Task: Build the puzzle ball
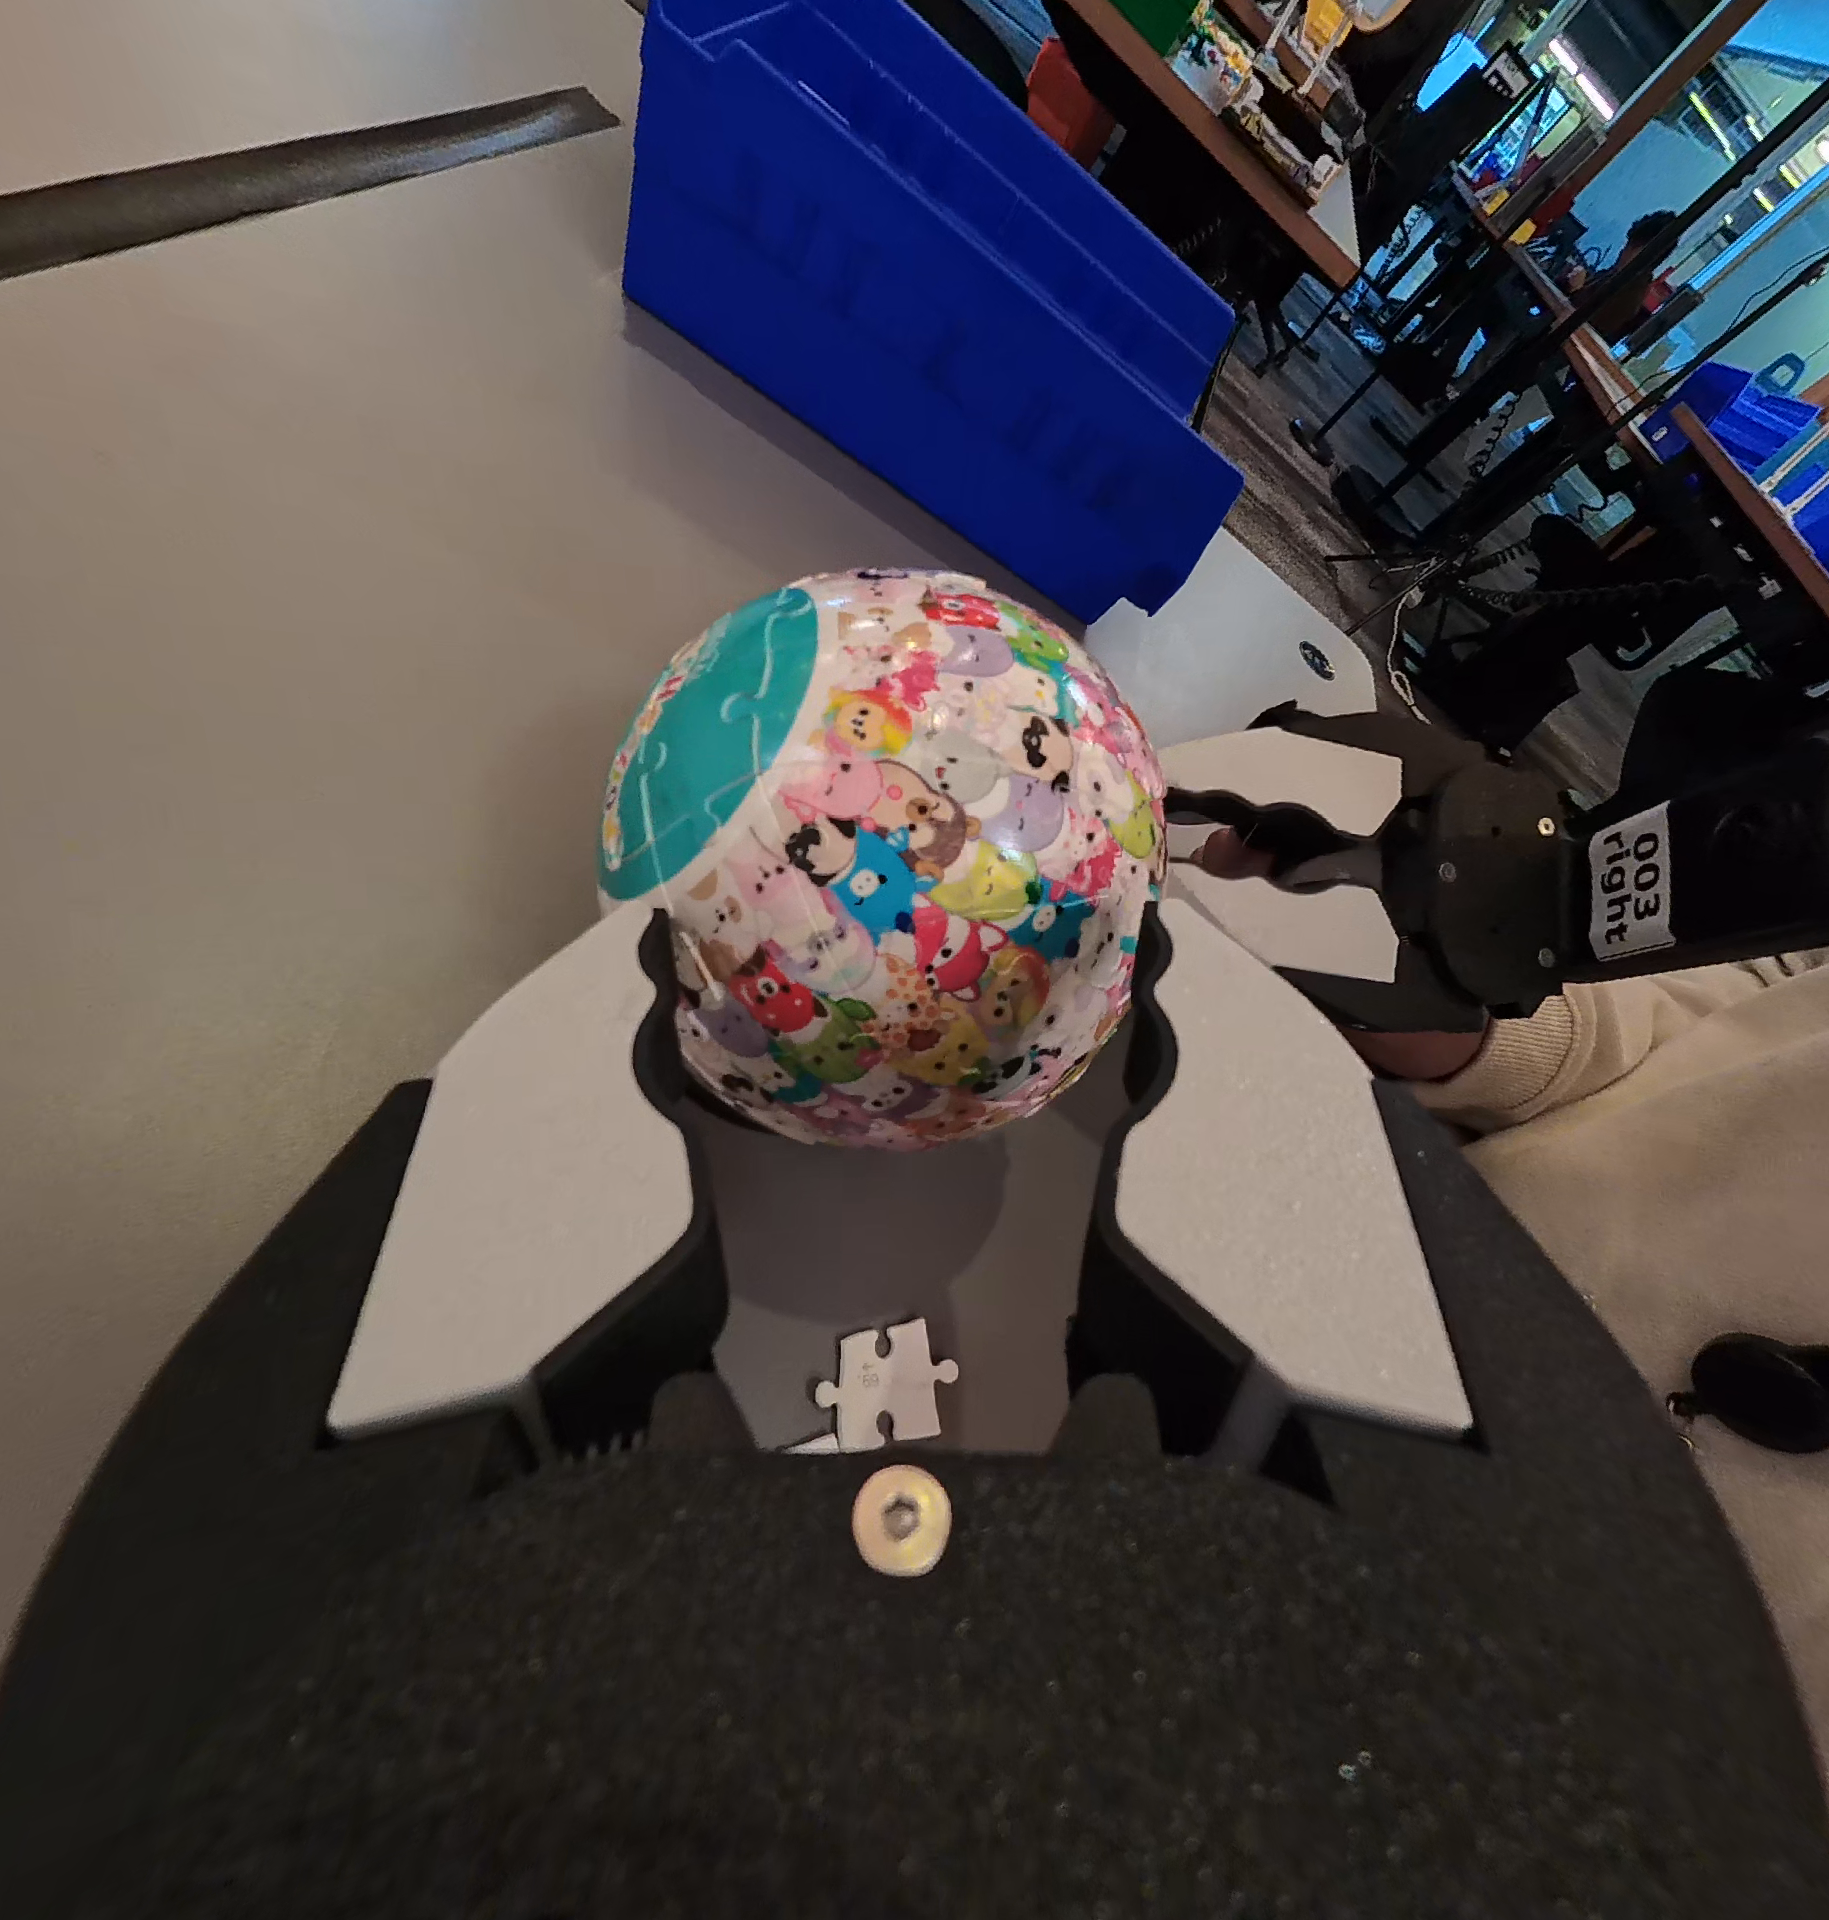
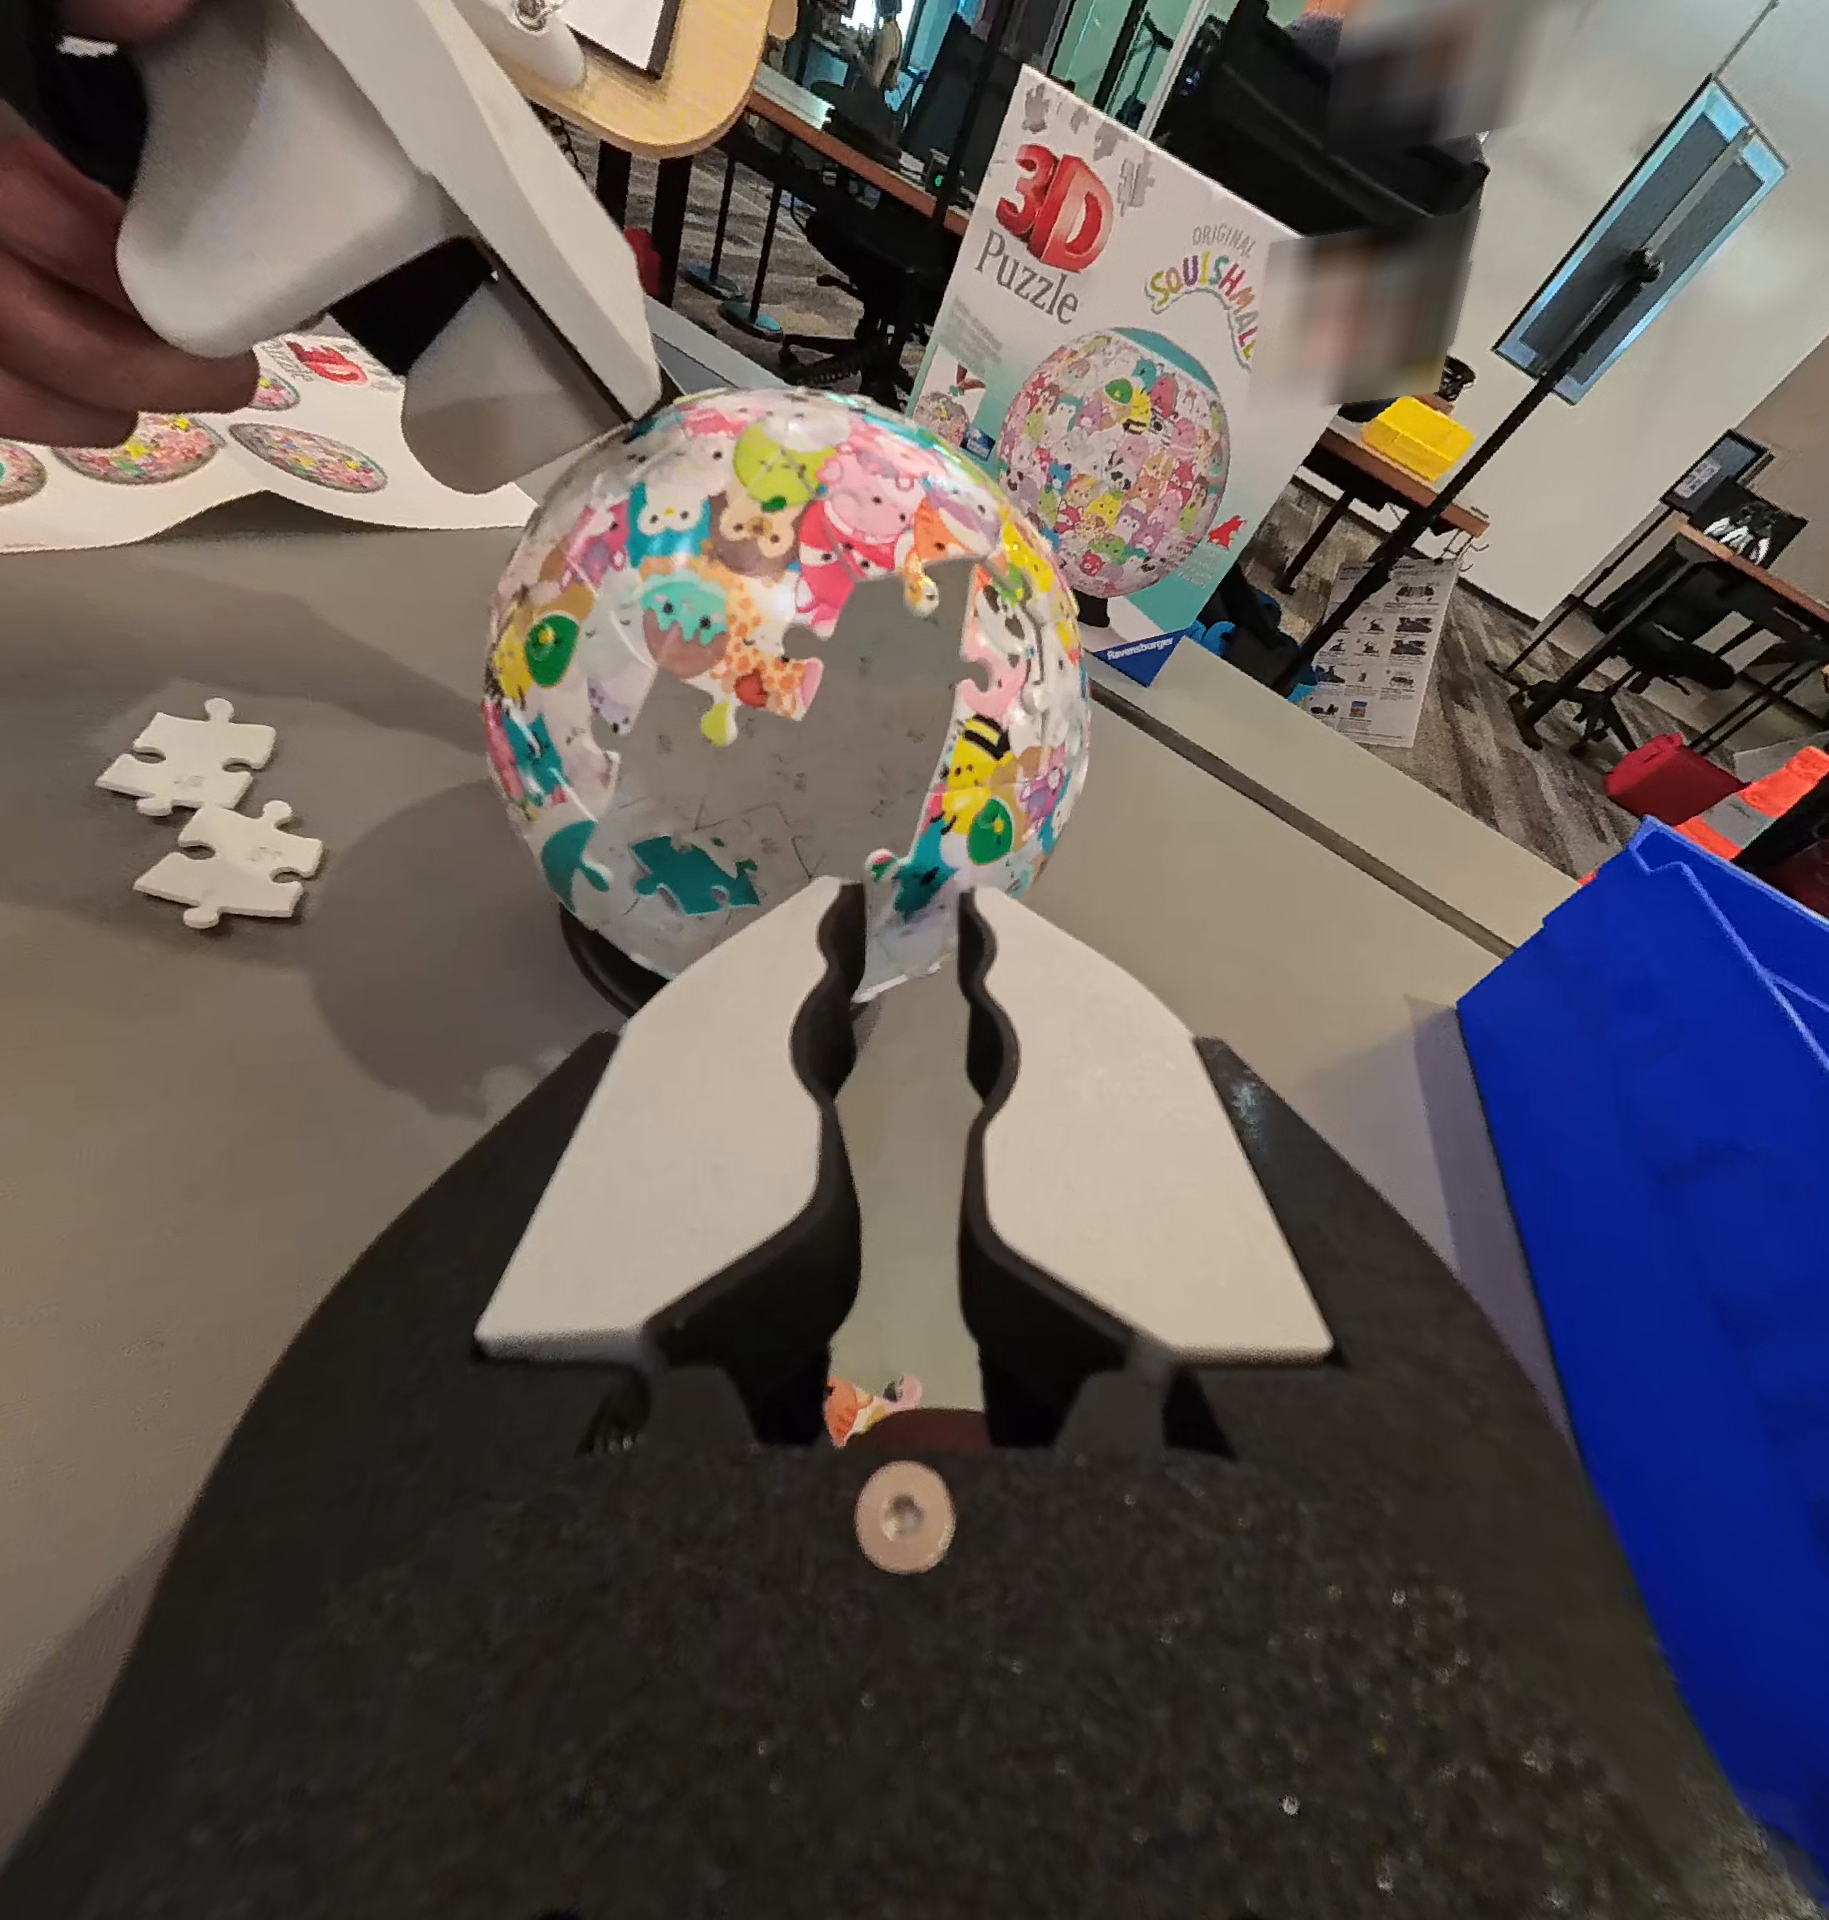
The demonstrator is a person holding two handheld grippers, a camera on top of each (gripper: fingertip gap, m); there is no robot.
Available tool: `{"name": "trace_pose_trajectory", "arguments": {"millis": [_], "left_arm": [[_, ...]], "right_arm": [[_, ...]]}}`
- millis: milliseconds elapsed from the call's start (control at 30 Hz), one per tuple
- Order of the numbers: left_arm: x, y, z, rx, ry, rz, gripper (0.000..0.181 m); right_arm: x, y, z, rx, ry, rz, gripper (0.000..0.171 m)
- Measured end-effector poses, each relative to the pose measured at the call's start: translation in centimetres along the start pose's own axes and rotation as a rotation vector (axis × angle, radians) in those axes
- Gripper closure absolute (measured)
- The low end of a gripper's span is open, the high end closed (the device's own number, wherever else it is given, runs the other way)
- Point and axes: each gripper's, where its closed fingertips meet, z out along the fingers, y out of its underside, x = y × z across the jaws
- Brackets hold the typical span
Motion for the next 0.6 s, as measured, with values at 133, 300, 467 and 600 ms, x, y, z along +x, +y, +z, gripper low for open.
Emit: {"name": "trace_pose_trajectory", "arguments": {"millis": [133, 300, 467, 600], "left_arm": [[-0.02, -0.03, -0.02, 0.005, 0.002, -0.004, 0.098], [0.18, 0.03, 0.09, 0.001, 0.000, 0.000, 0.098], [0.31, 0.13, 0.17, -0.003, -0.005, 0.006, 0.098], [0.28, 0.15, 0.13, -0.002, -0.004, 0.003, 0.099]], "right_arm": [[-0.14, 0.09, -0.19, 0.001, -0.006, 0.002, 0.154], [-0.40, -0.12, -0.14, 0.007, -0.012, -0.003, 0.156], [-0.31, -0.01, 0.00, 0.004, -0.009, 0.004, 0.157], [-0.17, 0.03, -0.15, 0.003, -0.007, 0.007, 0.156]]}}
